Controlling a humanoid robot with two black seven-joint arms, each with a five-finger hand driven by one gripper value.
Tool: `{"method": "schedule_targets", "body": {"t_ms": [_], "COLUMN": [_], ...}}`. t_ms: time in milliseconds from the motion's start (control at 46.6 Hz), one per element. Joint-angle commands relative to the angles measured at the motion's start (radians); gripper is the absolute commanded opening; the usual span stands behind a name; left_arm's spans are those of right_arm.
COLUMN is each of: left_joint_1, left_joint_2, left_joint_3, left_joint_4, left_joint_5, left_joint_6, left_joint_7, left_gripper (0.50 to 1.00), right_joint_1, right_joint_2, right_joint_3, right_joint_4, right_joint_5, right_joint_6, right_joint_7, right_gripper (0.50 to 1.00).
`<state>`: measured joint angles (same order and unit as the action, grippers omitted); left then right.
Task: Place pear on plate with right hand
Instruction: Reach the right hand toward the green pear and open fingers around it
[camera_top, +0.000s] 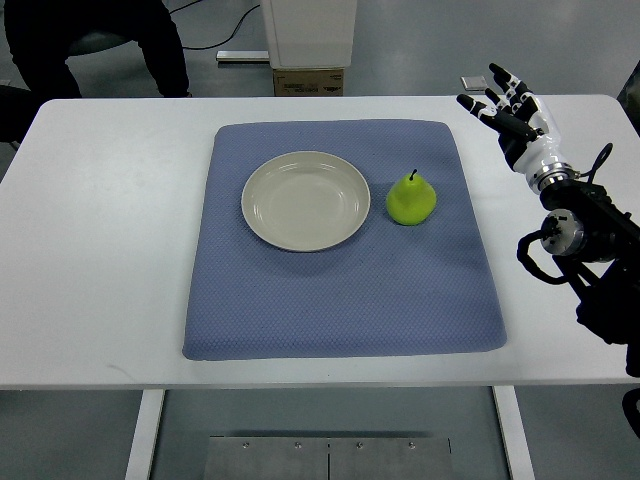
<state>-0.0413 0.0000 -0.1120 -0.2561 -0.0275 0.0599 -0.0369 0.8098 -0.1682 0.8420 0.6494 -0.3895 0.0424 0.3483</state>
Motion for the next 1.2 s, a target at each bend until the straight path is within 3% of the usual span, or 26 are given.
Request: {"method": "schedule_targets", "body": {"t_ms": [0, 365, 901, 1180], "left_joint_1": [0.0, 0.0, 0.0, 0.0], "left_joint_2": [0.0, 0.0, 0.0, 0.0], "left_joint_3": [0.0, 0.0, 0.0, 0.0], "left_joint_4": [0.0, 0.0, 0.0, 0.0], "left_joint_5": [0.0, 0.0, 0.0, 0.0], "left_joint_6": [0.0, 0.0, 0.0, 0.0], "left_joint_7": [0.0, 0.0, 0.0, 0.0], "left_gripper": [1.0, 1.0, 1.0, 1.0], "right_joint_1": [0.0, 0.042, 0.08, 0.089], "right_joint_2": [-0.027, -0.063, -0.066, -0.066], "right_joint_3": [-0.046, -0.271, -0.491, -0.646], "right_joint_4": [0.025, 0.035, 0.026, 0.007], "right_joint_5": [-0.002, -0.078, -0.085, -0.085], "right_joint_6": [0.028, 0.057, 0.008, -0.075], "right_joint_7": [0.043, 0.263, 0.263, 0.263], "right_gripper": [1.0, 1.0, 1.0, 1.0]}}
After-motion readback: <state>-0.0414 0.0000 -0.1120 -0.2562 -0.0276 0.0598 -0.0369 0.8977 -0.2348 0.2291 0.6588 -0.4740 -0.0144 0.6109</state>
